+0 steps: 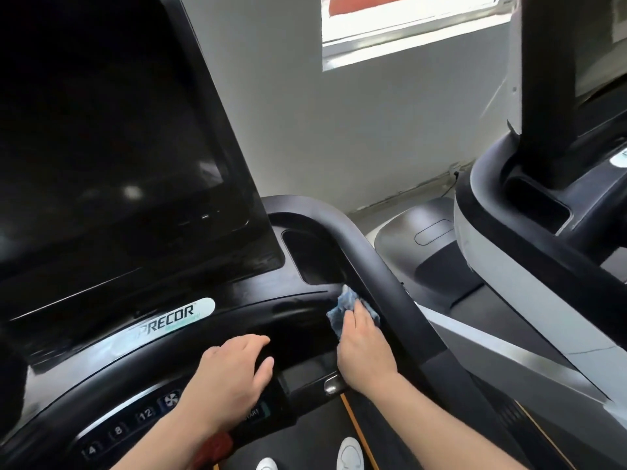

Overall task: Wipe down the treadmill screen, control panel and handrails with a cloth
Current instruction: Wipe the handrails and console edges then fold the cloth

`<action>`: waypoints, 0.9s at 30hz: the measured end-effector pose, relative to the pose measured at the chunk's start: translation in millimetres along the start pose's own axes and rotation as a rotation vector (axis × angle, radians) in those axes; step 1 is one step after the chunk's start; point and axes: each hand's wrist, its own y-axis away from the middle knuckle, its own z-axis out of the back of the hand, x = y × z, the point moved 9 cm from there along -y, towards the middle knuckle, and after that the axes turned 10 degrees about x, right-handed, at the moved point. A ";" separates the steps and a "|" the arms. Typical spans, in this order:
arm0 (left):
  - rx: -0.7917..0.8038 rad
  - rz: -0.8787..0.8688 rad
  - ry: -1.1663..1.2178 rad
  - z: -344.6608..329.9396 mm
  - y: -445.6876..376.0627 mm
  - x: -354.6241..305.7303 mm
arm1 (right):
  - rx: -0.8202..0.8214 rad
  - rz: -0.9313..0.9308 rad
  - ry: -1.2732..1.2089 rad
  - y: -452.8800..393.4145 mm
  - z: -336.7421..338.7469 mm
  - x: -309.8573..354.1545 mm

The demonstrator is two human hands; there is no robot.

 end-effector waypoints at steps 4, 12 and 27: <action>0.055 0.019 -0.094 -10.9 -9.9 6.3 | 0.007 0.120 -0.157 -48.1 42.3 18.6; 0.032 0.058 -0.133 7.0 -26.6 4.9 | -0.084 0.310 -0.163 -22.1 39.4 70.5; -0.030 0.080 -0.126 18.3 -39.3 6.0 | -0.053 0.114 -0.299 -34.2 62.4 20.7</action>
